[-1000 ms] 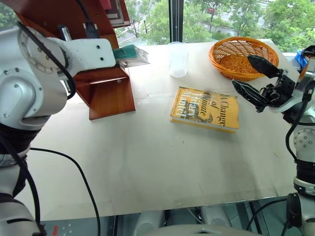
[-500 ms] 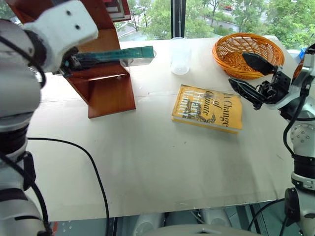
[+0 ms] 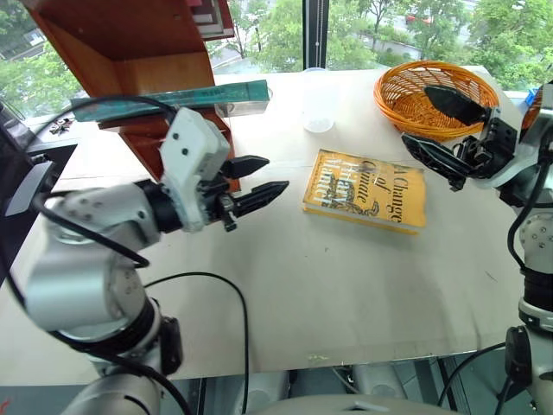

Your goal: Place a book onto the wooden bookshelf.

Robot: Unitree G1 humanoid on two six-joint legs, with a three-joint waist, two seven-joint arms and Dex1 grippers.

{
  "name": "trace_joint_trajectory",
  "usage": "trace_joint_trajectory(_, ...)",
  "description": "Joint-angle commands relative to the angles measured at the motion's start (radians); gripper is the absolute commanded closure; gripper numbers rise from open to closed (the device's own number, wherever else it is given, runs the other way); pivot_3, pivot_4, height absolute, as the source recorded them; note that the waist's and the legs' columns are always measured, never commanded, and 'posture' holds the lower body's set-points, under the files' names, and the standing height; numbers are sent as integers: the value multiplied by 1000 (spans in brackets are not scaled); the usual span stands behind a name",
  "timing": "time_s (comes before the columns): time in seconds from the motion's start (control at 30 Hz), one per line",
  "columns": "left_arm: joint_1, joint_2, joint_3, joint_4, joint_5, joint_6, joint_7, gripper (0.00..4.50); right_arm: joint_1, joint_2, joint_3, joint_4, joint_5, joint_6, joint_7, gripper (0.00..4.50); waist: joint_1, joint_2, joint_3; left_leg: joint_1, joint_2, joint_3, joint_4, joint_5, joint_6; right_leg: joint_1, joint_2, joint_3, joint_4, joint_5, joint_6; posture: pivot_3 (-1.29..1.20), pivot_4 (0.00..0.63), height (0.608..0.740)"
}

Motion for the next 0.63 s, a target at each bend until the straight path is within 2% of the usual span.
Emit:
trace_joint_trajectory(0.03,145,-48,15,182,-56,-272,52,1668,97,-76,-81,-81,-15,33,-45,0,8,0,-1,1,0,1,0,0,0,0,-1,0,0,0,0,0,150,740)
trace_joint_trajectory(0.1,205,-48,21,222,-118,-345,38,1111,159,-111,-116,-95,-12,47,-53,0,15,0,0,0,0,0,-1,0,0,-1,-1,0,0,0,0,0,150,740)
trace_joint_trajectory(0.17,268,18,13,295,-86,-477,51,283,290,-167,-181,-114,-42,66,-46,0,21,0,0,-1,0,0,-1,0,0,0,-2,0,0,0,0,0,150,740)
trace_joint_trajectory(0.2,293,55,25,338,-84,-511,50,103,372,-193,-217,-118,-70,70,-36,0,26,0,-1,0,0,1,-1,0,0,0,-2,0,0,0,0,0,150,740)
trace_joint_trajectory(0.3,395,164,40,399,-113,-616,-16,103,593,-233,-335,-94,-143,40,10,0,33,0,-2,1,0,1,-3,0,0,0,-2,0,-1,0,0,0,150,740)
trace_joint_trajectory(0.43,479,280,51,466,-152,-710,-65,103,814,-251,-472,-30,-227,-18,64,0,32,1,-1,1,0,3,-2,-1,1,0,-3,2,-1,0,0,0,150,740)
trace_joint_trajectory(0.53,485,326,42,509,-181,-746,-78,103,893,-241,-542,-5,-227,-29,94,0,29,2,-1,13,1,3,-4,-5,6,14,-3,2,-4,0,0,0,150,740)
trace_joint_trajectory(0.63,474,351,7,546,-194,-768,-78,103,920,-234,-554,-2,-240,-42,93,0,27,2,-1,18,2,3,-4,-5,7,19,-2,1,-5,-1,0,0,150,740)
